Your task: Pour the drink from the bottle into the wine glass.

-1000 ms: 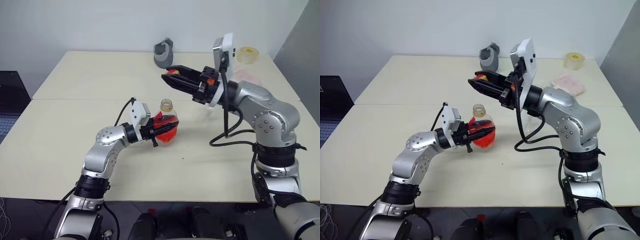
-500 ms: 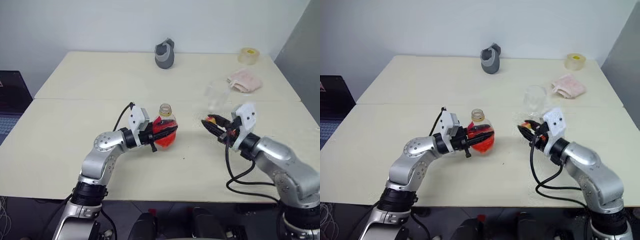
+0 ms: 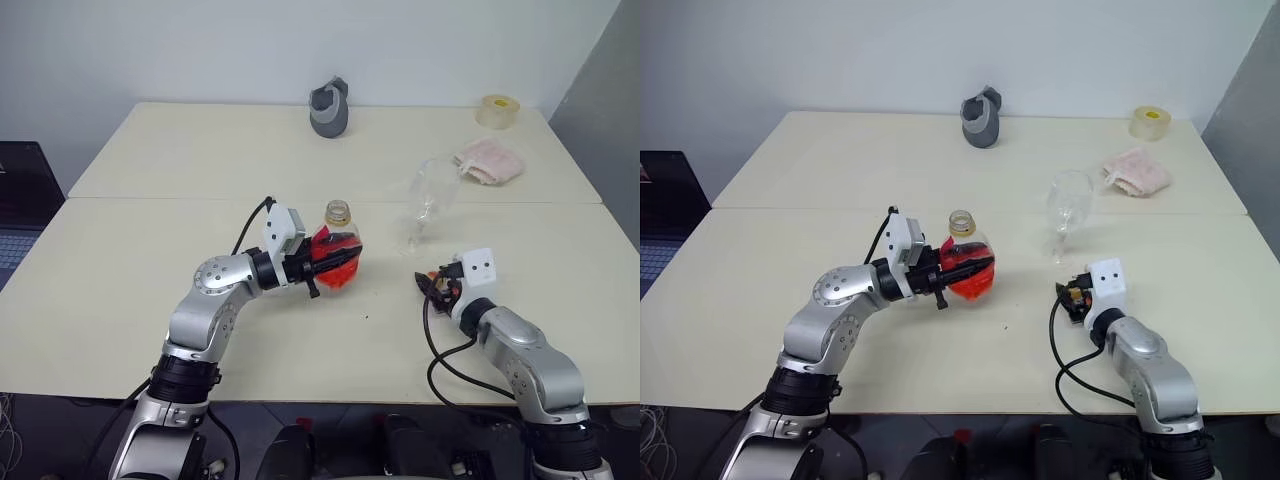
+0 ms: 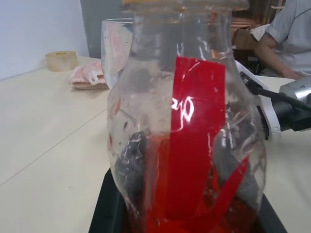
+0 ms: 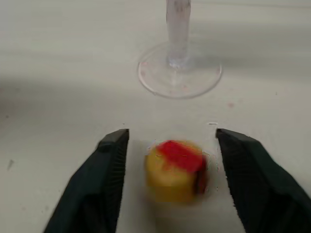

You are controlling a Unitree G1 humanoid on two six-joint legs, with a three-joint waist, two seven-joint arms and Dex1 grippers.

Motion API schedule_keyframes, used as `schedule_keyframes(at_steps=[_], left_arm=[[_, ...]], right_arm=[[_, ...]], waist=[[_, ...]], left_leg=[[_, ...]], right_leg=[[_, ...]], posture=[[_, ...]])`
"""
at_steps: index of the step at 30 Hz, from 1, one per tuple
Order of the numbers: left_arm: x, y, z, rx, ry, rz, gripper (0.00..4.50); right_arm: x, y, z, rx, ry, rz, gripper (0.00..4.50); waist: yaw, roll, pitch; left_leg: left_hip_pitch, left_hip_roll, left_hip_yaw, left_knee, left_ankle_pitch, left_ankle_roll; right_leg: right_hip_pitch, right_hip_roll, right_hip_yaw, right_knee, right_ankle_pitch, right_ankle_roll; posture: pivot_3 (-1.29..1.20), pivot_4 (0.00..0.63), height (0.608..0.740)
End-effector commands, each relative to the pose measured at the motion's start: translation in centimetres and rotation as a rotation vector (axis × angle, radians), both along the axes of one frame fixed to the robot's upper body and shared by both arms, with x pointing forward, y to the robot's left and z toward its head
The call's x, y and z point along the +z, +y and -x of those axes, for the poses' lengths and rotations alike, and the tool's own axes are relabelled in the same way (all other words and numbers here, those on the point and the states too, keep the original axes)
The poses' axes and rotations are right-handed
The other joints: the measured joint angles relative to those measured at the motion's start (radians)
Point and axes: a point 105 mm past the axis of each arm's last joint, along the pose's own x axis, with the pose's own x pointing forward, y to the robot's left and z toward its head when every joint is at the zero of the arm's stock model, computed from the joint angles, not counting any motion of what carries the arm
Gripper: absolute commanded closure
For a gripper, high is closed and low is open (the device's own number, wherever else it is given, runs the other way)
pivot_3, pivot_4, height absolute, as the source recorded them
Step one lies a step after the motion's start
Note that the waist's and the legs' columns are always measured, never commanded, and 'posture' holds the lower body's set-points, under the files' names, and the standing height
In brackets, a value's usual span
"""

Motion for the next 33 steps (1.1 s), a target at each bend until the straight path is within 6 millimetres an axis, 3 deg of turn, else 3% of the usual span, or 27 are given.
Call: schedule_keyframes(at_steps=[1,2,8,16,19,23,27,30,33], left_arm=[[1.4,0.0,0.2,-0.007,-0.052,0.023,3.46],[1.4,0.1,0.1,0.000,-0.052,0.025,3.46],[1.3,1.5,-0.9,0.102,-0.056,0.034,3.46],[2.2,6.3,-6.0,0.463,-0.115,0.037,3.46],[3.3,8.5,-7.9,0.602,-0.153,0.049,3.46],[4.2,13.4,-10.3,0.836,-0.161,0.071,3.46],[3.2,16.3,-11.3,0.978,-0.118,0.115,3.46],[1.8,17.0,-11.6,1.028,-0.097,0.124,3.46],[0.2,16.4,-11.6,1.016,-0.061,0.131,3.46]], right_arm=[[2.1,-0.2,0.2,0.011,-0.068,0.019,0.27],[2.6,-0.2,0.2,0.016,-0.079,0.025,0.03],[5.8,1.5,2.2,0.195,-0.174,0.088,0.03],[11.4,6.6,6.8,0.720,-0.312,-0.024,0.03],[12.2,7.4,6.5,0.806,-0.350,-0.032,0.03],[13.2,9.4,4.6,0.831,-0.408,-0.062,0.03],[13.4,11.2,3.8,0.841,-0.426,-0.104,0.03],[13.1,12.0,3.4,0.849,-0.431,-0.111,0.03],[13.0,12.1,3.2,0.841,-0.435,-0.104,0.03]], waist=[[0.000,0.000,0.000],[0.000,0.000,0.000],[0.000,0.000,0.000],[0.000,-0.001,0.001],[0.001,-0.002,0.001],[-0.007,-0.003,0.001],[-0.008,-0.003,0.001],[-0.006,-0.003,0.001],[0.004,-0.005,0.001]], left_leg=[[0.000,0.000,0.000,0.000,0.000,0.000],[0.000,0.000,0.000,0.000,0.000,0.000],[0.000,0.000,0.000,0.000,0.000,0.001],[0.000,0.000,-0.001,0.001,-0.001,0.001],[0.000,0.000,-0.002,0.001,-0.001,0.001],[0.000,0.000,-0.001,0.001,0.000,0.001],[0.000,0.000,-0.002,0.000,0.001,-0.001],[-0.002,-0.002,-0.003,0.001,0.001,-0.003],[-0.003,-0.003,-0.004,0.002,0.001,-0.003]], right_leg=[[0.000,0.000,0.000,0.000,0.000,0.000],[0.000,0.000,0.000,0.000,0.000,0.000],[0.000,0.000,-0.001,0.000,0.000,0.000],[0.001,0.000,-0.001,0.000,0.000,0.000],[0.001,0.000,-0.002,0.000,0.000,0.000],[0.001,0.000,-0.002,0.000,0.000,0.000],[-0.001,0.000,-0.003,-0.001,0.000,0.000],[-0.002,-0.003,-0.001,-0.001,0.000,0.000],[-0.002,-0.005,-0.002,0.000,0.001,0.001]], posture=[[0.00,0.150,0.740],[0.00,0.150,0.740],[0.00,0.150,0.740],[0.00,0.150,0.740],[0.00,0.150,0.740],[0.00,0.150,0.740],[0.00,0.150,0.740],[0.00,0.150,0.740],[0.00,0.150,0.740]])
